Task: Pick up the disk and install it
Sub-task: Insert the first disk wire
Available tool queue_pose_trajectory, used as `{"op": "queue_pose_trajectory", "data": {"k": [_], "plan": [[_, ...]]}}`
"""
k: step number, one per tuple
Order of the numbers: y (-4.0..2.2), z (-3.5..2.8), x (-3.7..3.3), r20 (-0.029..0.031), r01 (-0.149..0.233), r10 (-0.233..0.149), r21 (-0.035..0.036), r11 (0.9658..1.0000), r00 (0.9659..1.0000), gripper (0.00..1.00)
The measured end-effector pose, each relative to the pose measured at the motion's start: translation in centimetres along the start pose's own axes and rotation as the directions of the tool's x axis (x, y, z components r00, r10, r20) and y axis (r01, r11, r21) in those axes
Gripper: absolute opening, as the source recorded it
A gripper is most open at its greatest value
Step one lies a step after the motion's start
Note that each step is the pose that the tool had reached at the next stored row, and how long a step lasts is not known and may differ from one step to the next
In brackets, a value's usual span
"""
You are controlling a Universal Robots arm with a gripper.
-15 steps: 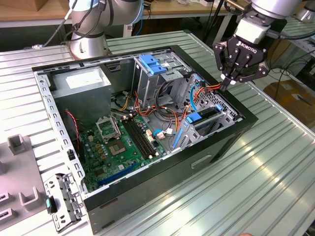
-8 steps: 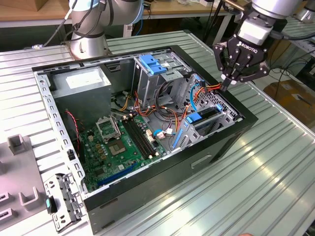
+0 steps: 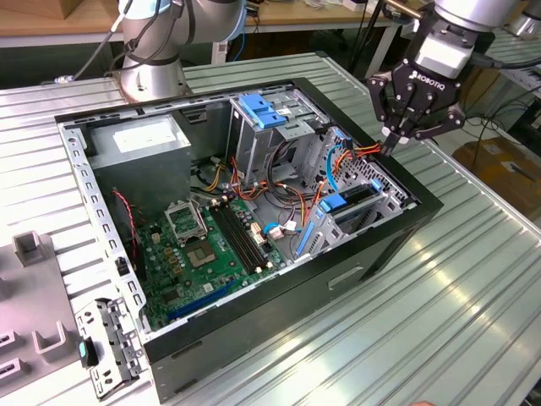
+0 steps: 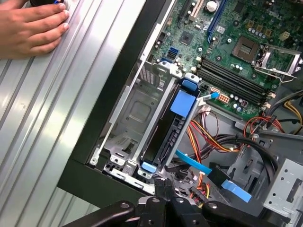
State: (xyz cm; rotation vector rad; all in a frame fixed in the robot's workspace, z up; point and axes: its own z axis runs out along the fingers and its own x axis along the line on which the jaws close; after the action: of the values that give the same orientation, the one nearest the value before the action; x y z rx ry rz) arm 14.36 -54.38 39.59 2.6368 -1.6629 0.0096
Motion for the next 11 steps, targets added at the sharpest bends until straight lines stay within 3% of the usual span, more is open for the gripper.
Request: {"op": "queue_pose_trajectory", "data": {"k": [5,11], "plan": [[-0.71,-0.01,0.22,0.0013,0.008,-0.008,-0.0028,1.0000,1.0000,0.11],[-0.84,-0.64,0.23,0.0038,0.012,-0.012,-0.0078,0.9999,0.9999,0.11]]}}
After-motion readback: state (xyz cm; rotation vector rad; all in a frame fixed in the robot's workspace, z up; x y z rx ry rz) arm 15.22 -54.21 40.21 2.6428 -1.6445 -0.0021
